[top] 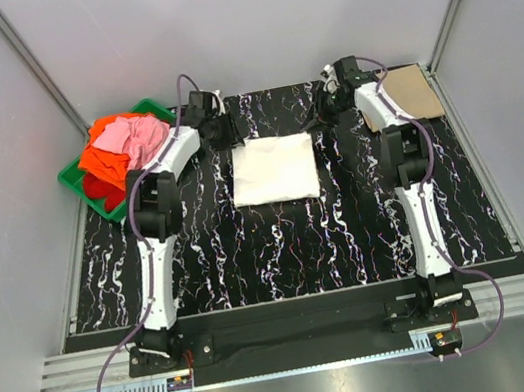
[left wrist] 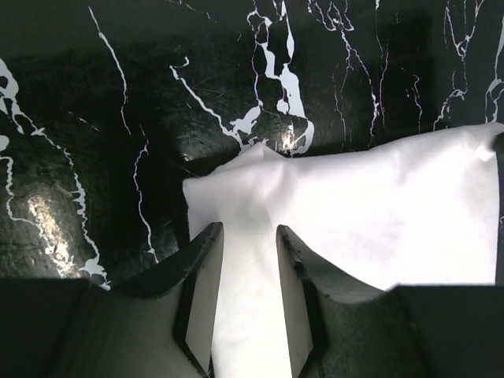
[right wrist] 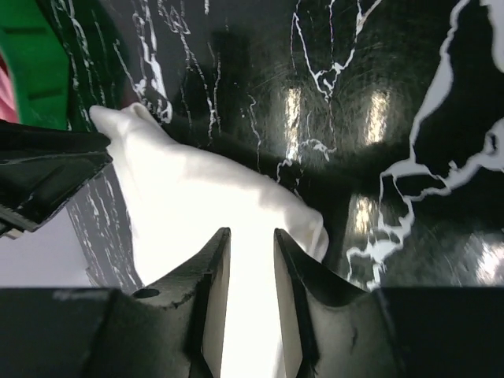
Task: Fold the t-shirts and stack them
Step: Fold the tshirt
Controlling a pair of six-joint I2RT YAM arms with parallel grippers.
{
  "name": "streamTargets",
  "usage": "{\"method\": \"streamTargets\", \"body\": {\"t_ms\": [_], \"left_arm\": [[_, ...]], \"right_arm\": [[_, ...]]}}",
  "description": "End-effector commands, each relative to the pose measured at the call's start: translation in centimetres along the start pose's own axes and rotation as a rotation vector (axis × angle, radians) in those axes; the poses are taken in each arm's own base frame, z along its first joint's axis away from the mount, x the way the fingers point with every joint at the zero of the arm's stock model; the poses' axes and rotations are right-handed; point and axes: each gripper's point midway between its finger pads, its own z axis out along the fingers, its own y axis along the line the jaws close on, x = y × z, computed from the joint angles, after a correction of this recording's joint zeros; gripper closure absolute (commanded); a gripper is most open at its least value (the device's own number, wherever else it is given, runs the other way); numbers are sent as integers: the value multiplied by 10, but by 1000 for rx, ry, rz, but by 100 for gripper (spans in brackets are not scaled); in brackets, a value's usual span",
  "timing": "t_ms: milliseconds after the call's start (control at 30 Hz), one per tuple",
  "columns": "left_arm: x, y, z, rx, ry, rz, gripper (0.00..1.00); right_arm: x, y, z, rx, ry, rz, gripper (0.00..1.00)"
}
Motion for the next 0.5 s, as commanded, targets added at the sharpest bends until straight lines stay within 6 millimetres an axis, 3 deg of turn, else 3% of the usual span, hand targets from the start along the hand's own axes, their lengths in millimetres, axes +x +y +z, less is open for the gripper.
{"method": "streamTargets", "body": {"t_ms": [0, 33, 100, 133, 167, 233, 267, 300, 400, 467], "left_arm": [[-55, -45, -59, 80, -152, 52, 61], [-55, -49, -68, 86, -158, 54, 61], [-50, -62, -92, 106, -164, 54, 60], [-47, -68, -98, 123, -159, 54, 60], [-36, -72, -105, 137, -142, 51, 60], [-24, -89, -115, 188, -127, 53, 60], [-4, -87, -108, 190, -84, 40, 60], [5, -97, -106, 211, -72, 47, 60], [42, -105, -91, 205, -5, 62, 60], [71, -99, -76, 165, 53, 50, 61]], "right_arm": [[-28, 52, -62, -35, -114, -85, 64], [-28, 66, -78, -45, -132, -99, 64], [-8, 68, -78, -49, -86, -86, 69], [-3, 80, -90, -61, -93, -106, 74], [18, 74, -79, -62, -46, -92, 76], [42, 78, -79, -87, -33, -93, 81], [54, 85, -77, -120, -13, -85, 81], [62, 85, -75, -136, -3, -81, 82], [93, 69, -64, -141, 37, -56, 82], [112, 46, -53, -111, 71, -36, 82]]}}
